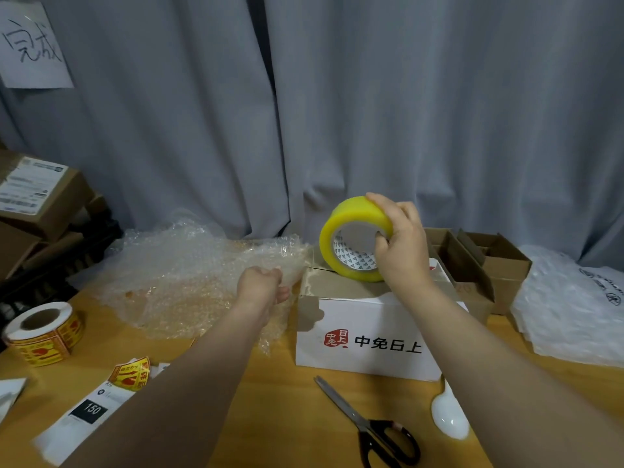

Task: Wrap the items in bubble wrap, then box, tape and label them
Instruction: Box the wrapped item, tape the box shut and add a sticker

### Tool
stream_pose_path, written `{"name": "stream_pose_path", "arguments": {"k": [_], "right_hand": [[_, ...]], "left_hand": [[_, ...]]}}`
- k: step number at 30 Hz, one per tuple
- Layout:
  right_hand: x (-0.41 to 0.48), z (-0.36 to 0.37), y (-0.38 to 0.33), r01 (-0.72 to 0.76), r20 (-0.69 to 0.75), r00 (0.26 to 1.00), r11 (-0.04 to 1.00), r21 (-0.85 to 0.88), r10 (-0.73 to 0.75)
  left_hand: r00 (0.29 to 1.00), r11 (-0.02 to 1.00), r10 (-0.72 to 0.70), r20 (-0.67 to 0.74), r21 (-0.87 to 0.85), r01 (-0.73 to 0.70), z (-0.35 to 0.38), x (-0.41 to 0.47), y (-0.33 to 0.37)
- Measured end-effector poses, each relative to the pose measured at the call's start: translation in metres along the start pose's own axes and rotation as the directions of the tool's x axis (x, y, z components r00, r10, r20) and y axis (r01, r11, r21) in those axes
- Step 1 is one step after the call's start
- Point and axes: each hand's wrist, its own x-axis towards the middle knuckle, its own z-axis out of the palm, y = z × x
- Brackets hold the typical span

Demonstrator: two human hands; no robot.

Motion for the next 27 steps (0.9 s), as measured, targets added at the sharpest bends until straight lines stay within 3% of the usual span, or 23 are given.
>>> {"name": "stream_pose_path", "arguments": {"k": [4,7,12,16,18,20,21,23,25,27], "right_hand": [[-0.001,-0.001,0.005,-0.004,-0.037,0.999,0.999,0.052,0.006],[-0.002,-0.002,0.005,-0.015,-0.03,0.999,0.997,0.076,0.017],[-0.006,-0.004,0.003,-0.043,-0.019,0.999,0.993,0.106,0.045],[-0.009,-0.004,0.001,-0.052,-0.022,0.998,0.991,0.122,0.055],[-0.01,-0.005,-0.001,-0.061,-0.024,0.998,0.99,0.127,0.064],[-0.011,-0.005,-0.001,-0.081,-0.017,0.996,0.988,0.13,0.083],[-0.011,-0.005,-0.001,-0.091,-0.012,0.996,0.987,0.132,0.093],[-0.011,-0.005,-0.001,-0.107,-0.008,0.994,0.984,0.14,0.109],[-0.011,-0.005,-0.002,-0.127,-0.012,0.991,0.98,0.156,0.13],[-0.012,-0.005,-0.002,-0.141,-0.02,0.989,0.976,0.168,0.147]], "left_hand": [[0.994,0.983,0.051,0.097,0.171,-0.067,0.004,-0.003,-0.008],[0.987,0.906,0.056,0.153,0.406,-0.115,0.01,-0.005,-0.008],[0.985,0.81,0.022,0.172,0.575,-0.119,0.013,0.0,-0.001],[0.994,0.612,-0.069,0.09,0.791,-0.029,0.003,0.004,-0.003],[0.994,0.691,0.071,0.086,0.714,-0.111,-0.003,-0.001,-0.001],[0.953,0.856,0.269,0.14,0.419,-0.303,-0.002,-0.008,0.005],[0.948,0.932,0.256,0.19,0.211,-0.294,0.003,-0.017,0.011],[0.909,0.992,0.121,0.399,-0.08,-0.097,0.015,-0.037,0.022],[0.867,0.992,0.039,0.497,-0.124,0.026,0.022,-0.04,0.019],[0.859,0.992,-0.032,0.511,-0.089,0.09,0.02,-0.035,0.01]]}}
